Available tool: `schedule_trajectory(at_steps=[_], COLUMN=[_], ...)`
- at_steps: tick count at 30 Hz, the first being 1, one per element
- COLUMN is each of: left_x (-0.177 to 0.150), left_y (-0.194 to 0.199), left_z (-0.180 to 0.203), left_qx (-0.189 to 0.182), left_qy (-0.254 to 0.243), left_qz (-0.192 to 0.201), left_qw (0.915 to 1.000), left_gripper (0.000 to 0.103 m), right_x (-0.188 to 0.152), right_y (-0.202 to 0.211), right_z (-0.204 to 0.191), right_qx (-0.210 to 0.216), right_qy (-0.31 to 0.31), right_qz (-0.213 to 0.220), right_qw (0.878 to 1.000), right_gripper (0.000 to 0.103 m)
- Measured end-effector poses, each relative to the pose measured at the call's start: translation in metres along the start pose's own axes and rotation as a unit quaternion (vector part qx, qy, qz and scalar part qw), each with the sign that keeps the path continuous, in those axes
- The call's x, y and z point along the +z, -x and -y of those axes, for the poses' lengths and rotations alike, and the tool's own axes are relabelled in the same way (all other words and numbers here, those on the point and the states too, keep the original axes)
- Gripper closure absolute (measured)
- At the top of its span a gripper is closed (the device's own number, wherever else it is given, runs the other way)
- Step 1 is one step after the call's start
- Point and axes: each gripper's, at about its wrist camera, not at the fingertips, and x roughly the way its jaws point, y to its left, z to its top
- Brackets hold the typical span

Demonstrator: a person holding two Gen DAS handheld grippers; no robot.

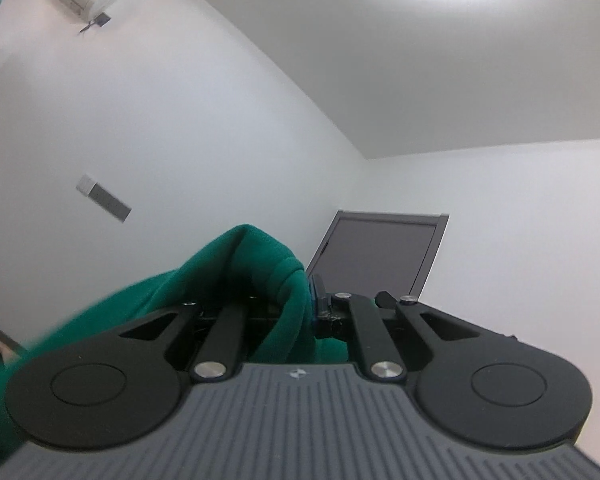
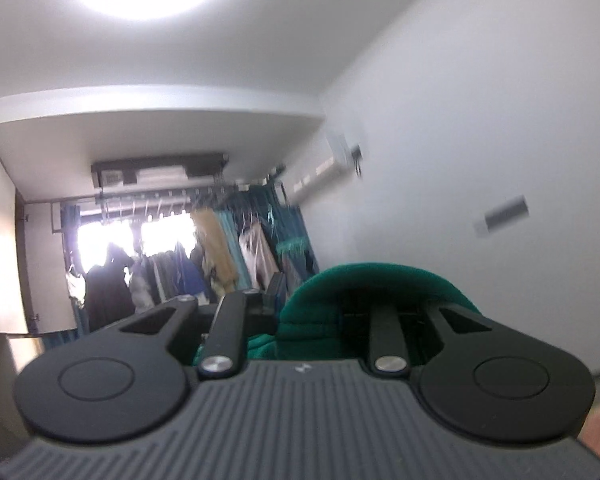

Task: Fold large clothes
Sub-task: 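Lift the hoodie high with both grippers to shake it out, then lower the held hoodie onto the quilt with both grippers and open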

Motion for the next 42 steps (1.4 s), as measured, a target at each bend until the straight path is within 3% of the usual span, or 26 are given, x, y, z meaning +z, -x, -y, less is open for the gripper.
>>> schedule_trajectory(at_steps=[4, 6, 10, 15, 18, 23, 26, 30, 37, 42], left_x=[0.023, 0.021, -0.015, -0.079, -0.125, -0.203, -0.246, -0.293, -0.349, -0.368], left_y=[-0.057, -0.082, -0.136, -0.185, -0.210, -0.266, -0.284, -0.312, -0.343, -0.345], left_z=[-0.005, -0.026, -0.082, -0.165, -0.235, -0.357, -0.423, -0.494, -0.577, -0.596], left_qx=[0.034, 0.051, 0.095, 0.134, 0.158, 0.205, 0.212, 0.230, 0.280, 0.290], left_qy=[-0.024, 0.000, 0.010, 0.025, 0.021, 0.031, 0.034, 0.033, 0.053, 0.062], left_qz=[0.002, -0.009, -0.041, -0.080, -0.103, -0.158, -0.188, -0.218, -0.290, -0.309], left_qw=[0.9991, 0.9986, 0.9946, 0.9875, 0.9819, 0.9653, 0.9585, 0.9477, 0.9135, 0.9036], left_gripper=[0.090, 0.090, 0.090, 0.090, 0.090, 0.090, 0.090, 0.089, 0.089, 0.086], right_x=[0.025, 0.024, -0.002, -0.068, -0.111, -0.191, -0.244, -0.308, -0.389, -0.418], right_y=[-0.024, -0.039, -0.068, -0.100, -0.126, -0.171, -0.197, -0.215, -0.246, -0.250], right_z=[-0.003, 0.008, 0.048, 0.116, 0.165, 0.261, 0.328, 0.393, 0.435, 0.449], right_qx=[-0.024, -0.051, -0.104, -0.154, -0.176, -0.212, -0.225, -0.238, -0.266, -0.280], right_qy=[0.036, 0.045, 0.035, 0.036, 0.032, 0.022, -0.001, -0.042, -0.036, -0.047], right_qz=[0.017, 0.005, -0.035, -0.078, -0.096, -0.134, -0.180, -0.207, -0.263, -0.300], right_qw=[0.999, 0.998, 0.993, 0.984, 0.979, 0.968, 0.958, 0.948, 0.927, 0.911], right_gripper=[0.076, 0.076, 0.076, 0.076, 0.076, 0.076, 0.076, 0.076, 0.075, 0.072])
